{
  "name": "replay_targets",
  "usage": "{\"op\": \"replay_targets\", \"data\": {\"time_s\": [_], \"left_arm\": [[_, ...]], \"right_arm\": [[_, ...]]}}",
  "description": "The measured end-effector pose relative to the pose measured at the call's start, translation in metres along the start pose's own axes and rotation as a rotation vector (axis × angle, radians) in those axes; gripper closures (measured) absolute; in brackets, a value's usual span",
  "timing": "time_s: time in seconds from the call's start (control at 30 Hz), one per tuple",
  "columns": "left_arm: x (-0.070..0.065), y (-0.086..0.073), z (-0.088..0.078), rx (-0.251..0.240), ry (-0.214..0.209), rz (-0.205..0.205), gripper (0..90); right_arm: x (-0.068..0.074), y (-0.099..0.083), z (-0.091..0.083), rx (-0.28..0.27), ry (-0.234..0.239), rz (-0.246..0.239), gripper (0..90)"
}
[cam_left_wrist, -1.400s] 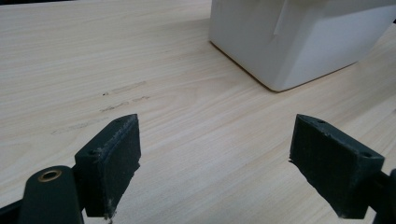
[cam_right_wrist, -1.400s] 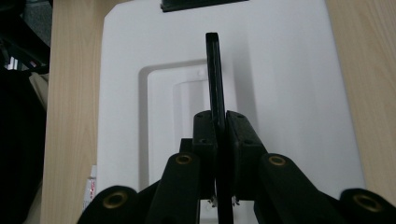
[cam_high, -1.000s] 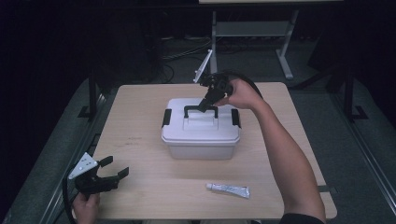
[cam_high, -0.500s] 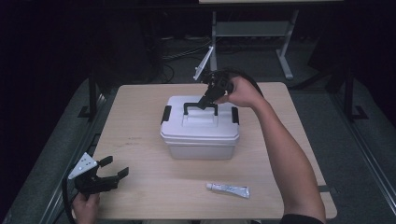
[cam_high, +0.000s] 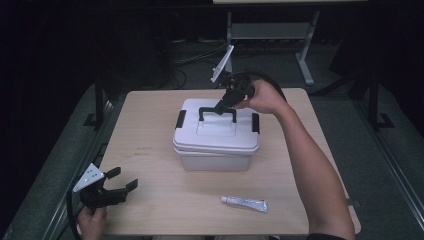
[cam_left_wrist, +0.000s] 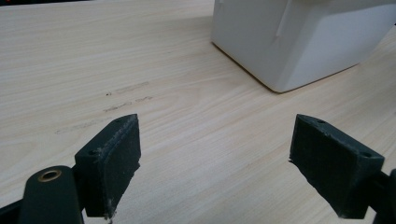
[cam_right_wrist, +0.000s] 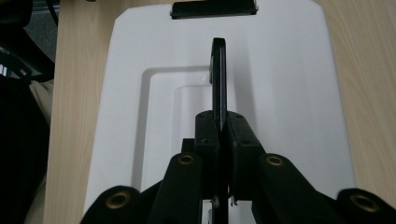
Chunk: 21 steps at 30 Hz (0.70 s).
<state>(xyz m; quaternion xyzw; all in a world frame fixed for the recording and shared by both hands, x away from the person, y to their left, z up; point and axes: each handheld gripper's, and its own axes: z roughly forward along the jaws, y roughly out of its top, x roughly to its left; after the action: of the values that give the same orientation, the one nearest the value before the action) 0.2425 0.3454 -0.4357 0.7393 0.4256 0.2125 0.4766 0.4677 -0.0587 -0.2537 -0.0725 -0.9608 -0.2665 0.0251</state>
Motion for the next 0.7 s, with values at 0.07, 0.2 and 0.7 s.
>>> {"op": "replay_targets", "data": {"time_s": [0.07, 0.2, 0.7], "left_arm": [[0.0, 0.0, 0.0, -0.001, -0.004, 0.004, 15.7], [-0.001, 0.001, 0.0, 0.007, -0.006, 0.01, 15.7], [-0.003, 0.001, 0.001, 0.007, -0.01, 0.012, 15.7]], "right_arm": [[0.003, -0.002, -0.004, -0.004, -0.007, 0.003, 83.9], [0.008, -0.006, -0.012, -0.013, -0.018, 0.005, 83.9], [0.028, -0.039, -0.042, -0.038, -0.062, 0.038, 84.0]]}}
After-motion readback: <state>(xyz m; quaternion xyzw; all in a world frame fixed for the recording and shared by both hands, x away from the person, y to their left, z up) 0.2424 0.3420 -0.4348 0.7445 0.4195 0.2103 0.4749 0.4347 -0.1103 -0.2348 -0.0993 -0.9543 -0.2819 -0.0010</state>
